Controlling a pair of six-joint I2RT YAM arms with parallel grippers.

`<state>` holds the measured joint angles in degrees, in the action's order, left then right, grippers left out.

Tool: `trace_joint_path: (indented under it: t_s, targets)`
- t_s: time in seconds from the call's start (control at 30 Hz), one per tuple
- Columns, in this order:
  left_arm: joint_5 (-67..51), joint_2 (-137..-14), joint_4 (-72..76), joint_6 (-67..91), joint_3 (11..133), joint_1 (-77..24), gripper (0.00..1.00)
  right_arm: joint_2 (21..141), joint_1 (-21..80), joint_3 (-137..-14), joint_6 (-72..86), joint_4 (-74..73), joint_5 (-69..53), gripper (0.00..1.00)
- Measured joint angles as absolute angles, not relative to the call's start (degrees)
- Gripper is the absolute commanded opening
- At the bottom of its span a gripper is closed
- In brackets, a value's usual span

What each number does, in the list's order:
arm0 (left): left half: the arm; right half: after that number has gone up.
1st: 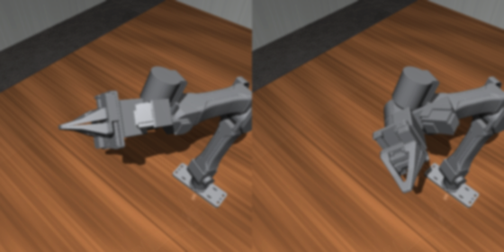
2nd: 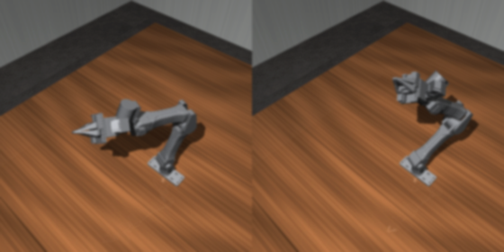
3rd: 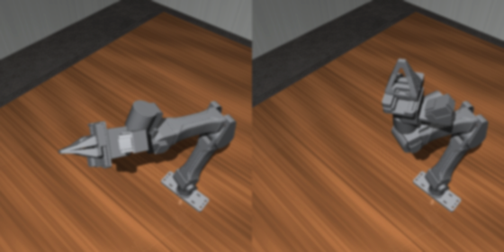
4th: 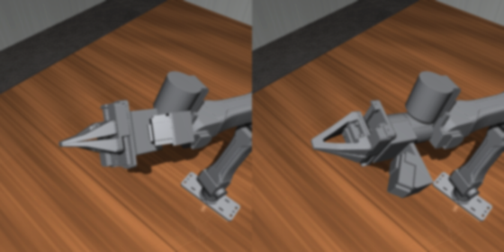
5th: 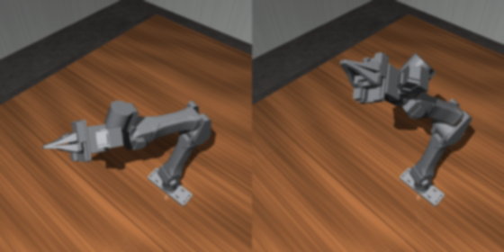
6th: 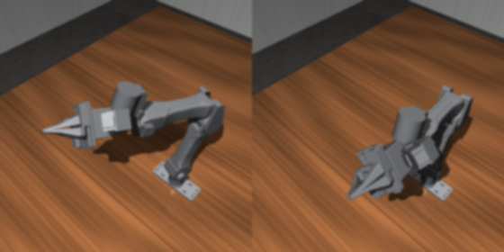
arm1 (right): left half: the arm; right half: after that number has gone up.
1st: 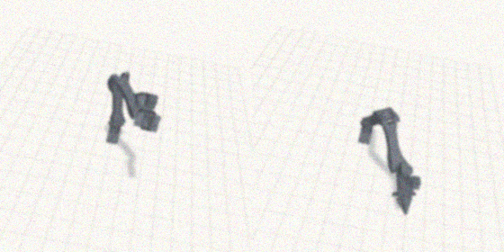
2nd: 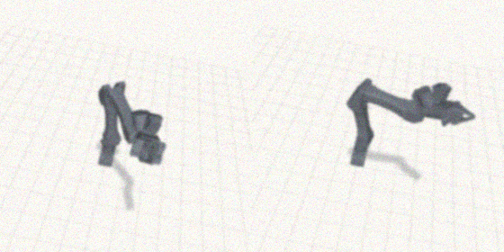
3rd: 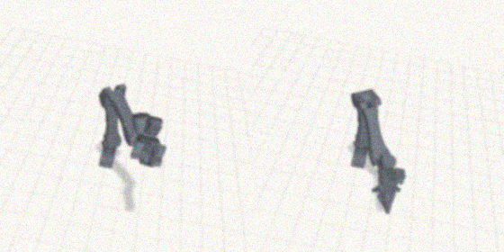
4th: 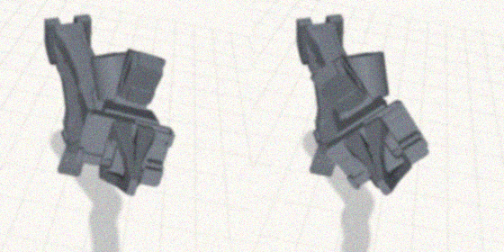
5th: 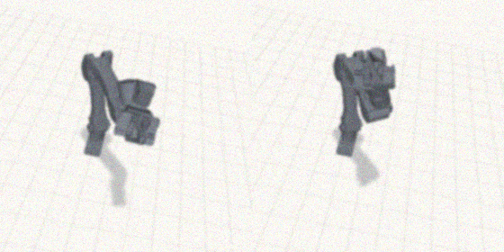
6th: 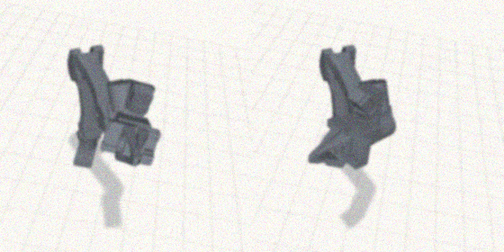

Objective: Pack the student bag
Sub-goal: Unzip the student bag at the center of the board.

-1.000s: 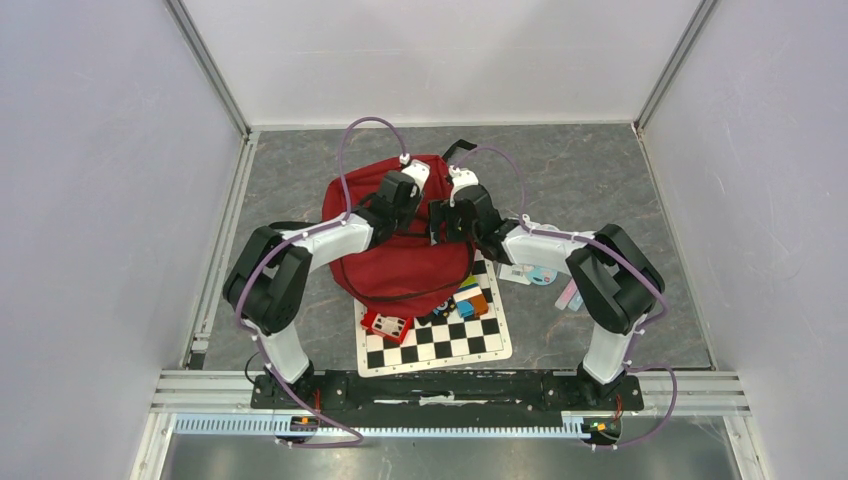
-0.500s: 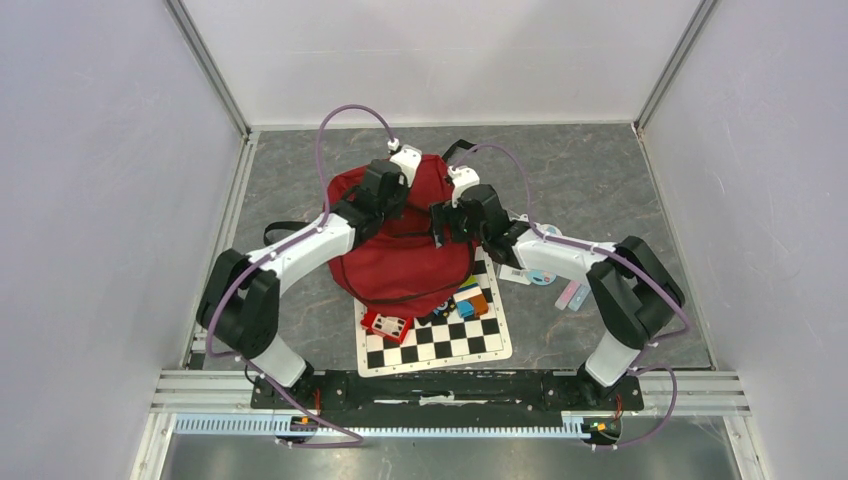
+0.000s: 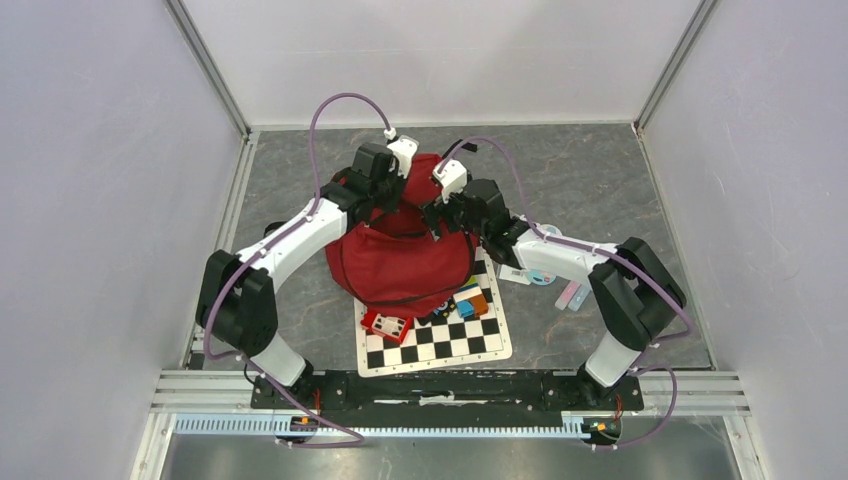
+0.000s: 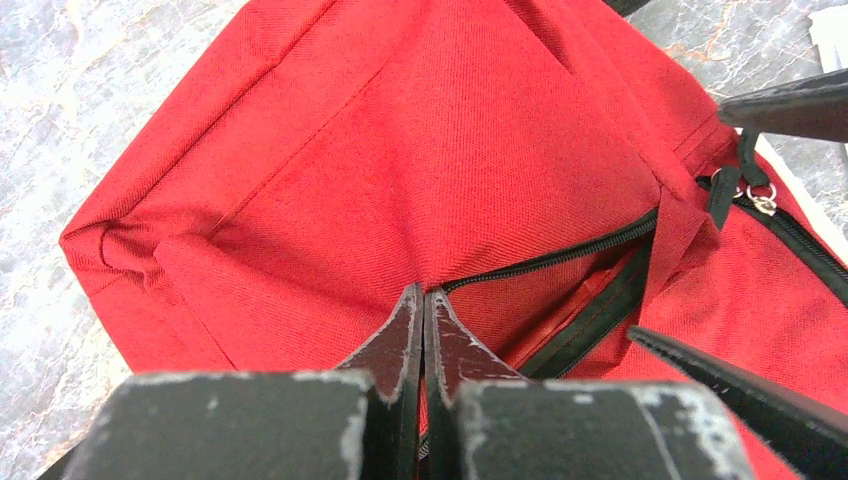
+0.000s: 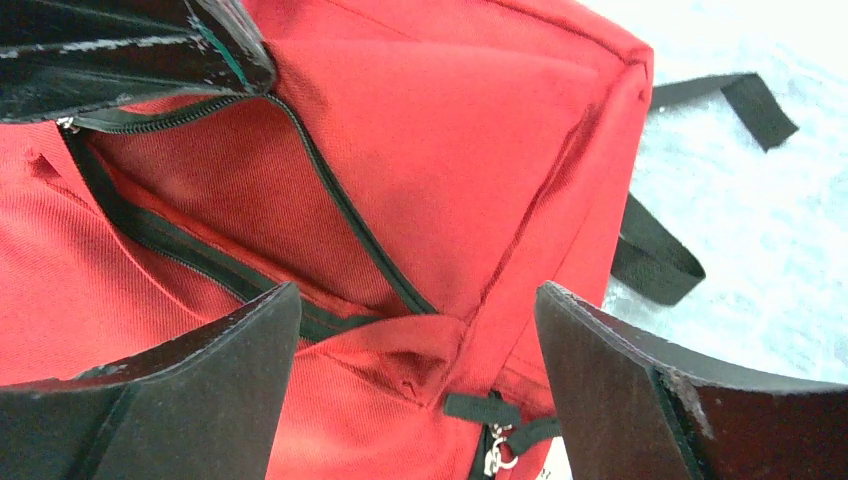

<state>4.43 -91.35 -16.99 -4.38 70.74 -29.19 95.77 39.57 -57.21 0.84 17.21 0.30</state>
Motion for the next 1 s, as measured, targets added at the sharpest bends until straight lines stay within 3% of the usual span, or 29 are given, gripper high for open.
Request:
trace_joint_path:
  t_s: [0.37,0.6,0.67,0.77,0.87,1.0]
  targets:
    - [-1.7,-92.3,-19.9,-2.1,73.0,-27.0,0.02,104.1,43.5,-59.7,-9.4,24.0,5.9,0.91]
    - [-3.7,-92.4,-20.6,-0.4,73.5,-26.0,0.04,107.4,44.5,-60.6,-11.7,27.4,17.3,0.78]
    - [-4.1,-92.4,-20.8,-0.3,73.5,-26.0,0.17,107.3,44.5,-60.6,-12.4,29.7,19.7,0.71]
    - [-4.3,-92.4,-20.8,-0.1,73.5,-26.0,0.48,106.8,44.5,-60.6,-13.5,31.3,21.3,0.64]
    - [-3.9,-92.4,-20.9,0.1,73.5,-26.1,0.66,106.5,44.4,-61.1,-14.1,31.8,21.1,0.57]
    - [-0.4,-90.0,-20.0,-1.2,71.9,-26.1,0.82,106.5,44.4,-63.1,-13.9,31.0,19.9,0.55]
